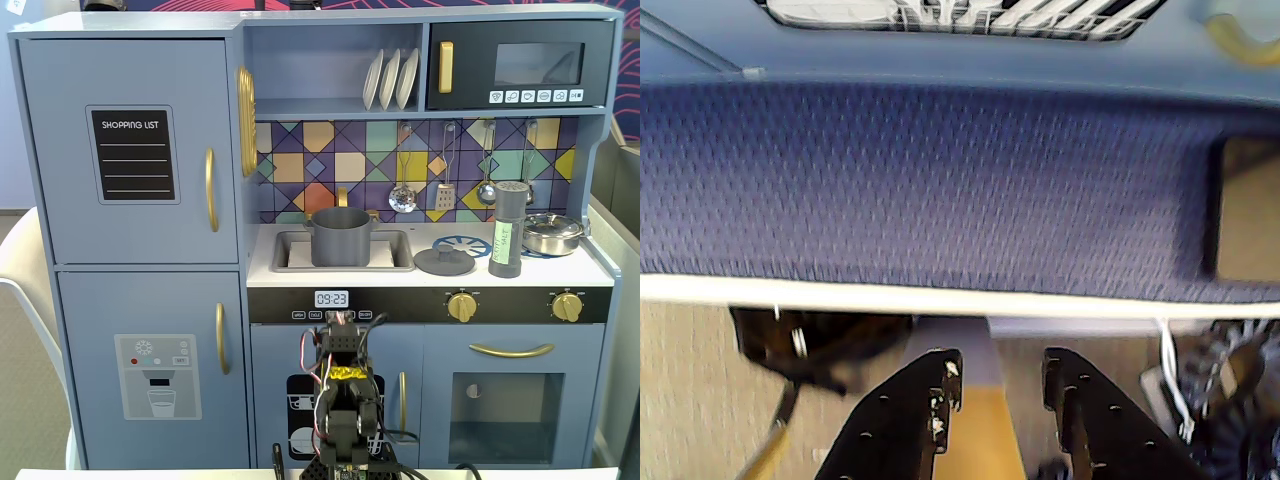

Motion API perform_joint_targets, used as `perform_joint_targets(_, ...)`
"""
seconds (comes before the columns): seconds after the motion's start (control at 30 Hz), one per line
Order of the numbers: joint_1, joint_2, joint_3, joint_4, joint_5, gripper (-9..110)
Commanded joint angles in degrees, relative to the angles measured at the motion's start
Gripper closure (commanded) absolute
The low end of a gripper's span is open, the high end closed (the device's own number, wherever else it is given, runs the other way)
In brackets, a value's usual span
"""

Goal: Put salt in the gray recipient

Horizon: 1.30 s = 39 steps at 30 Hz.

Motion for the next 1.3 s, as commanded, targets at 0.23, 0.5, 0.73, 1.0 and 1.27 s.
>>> perform_joint_targets(0.23,34.3,-20.6,-39.8,-12.2,1.8,101)
perform_joint_targets(0.5,44.3,-30.4,-50.7,-37.4,-3.1,100)
perform_joint_targets(0.73,46.9,-35.8,-50.7,-57.0,5.7,66)
perform_joint_targets(1.0,47.4,-45.4,-51.6,-70.5,4.0,50)
perform_joint_targets(1.27,46.1,-55.9,-56.5,-76.0,4.0,44)
